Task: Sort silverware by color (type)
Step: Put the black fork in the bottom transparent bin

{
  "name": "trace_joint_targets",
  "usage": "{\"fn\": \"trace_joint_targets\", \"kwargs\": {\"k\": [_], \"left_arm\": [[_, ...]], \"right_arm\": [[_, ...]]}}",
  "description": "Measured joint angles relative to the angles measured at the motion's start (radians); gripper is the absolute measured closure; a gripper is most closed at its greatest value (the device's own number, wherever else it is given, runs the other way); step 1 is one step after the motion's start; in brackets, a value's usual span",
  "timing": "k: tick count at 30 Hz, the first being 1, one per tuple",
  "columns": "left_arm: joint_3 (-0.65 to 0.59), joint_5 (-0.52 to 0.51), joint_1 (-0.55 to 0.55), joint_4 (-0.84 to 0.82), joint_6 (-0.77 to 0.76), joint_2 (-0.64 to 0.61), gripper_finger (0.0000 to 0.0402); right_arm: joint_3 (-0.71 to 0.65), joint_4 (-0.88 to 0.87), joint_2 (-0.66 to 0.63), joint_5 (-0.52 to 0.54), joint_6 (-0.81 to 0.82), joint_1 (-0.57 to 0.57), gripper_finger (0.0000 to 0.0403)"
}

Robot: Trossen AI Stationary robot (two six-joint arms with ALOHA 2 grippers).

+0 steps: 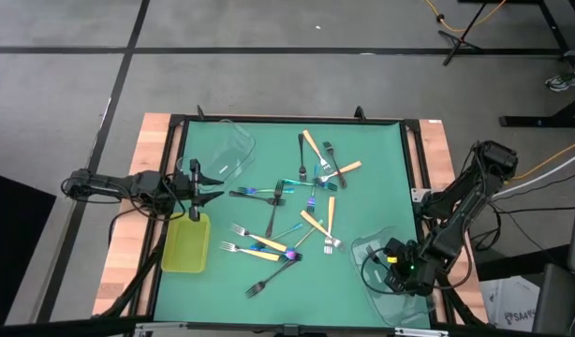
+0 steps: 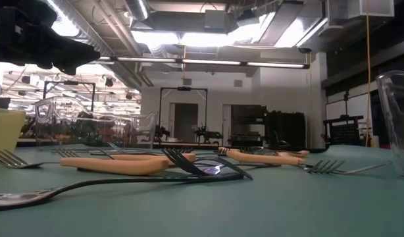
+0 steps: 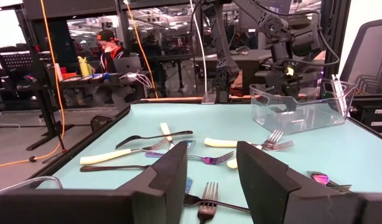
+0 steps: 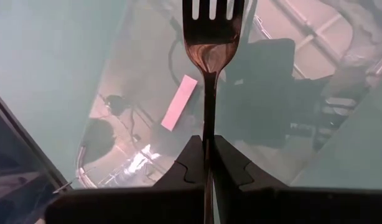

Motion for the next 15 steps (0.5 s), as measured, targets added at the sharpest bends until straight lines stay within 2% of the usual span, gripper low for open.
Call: {"fn": "trace_joint_targets", "kwargs": {"k": [15], "left_arm": [[0.000,0.000,0.000,0.000,0.000,0.000,0.0269]], "right_arm": [[0.000,-0.001,0.000,0.000,0.002,0.000,0.0352]]}}
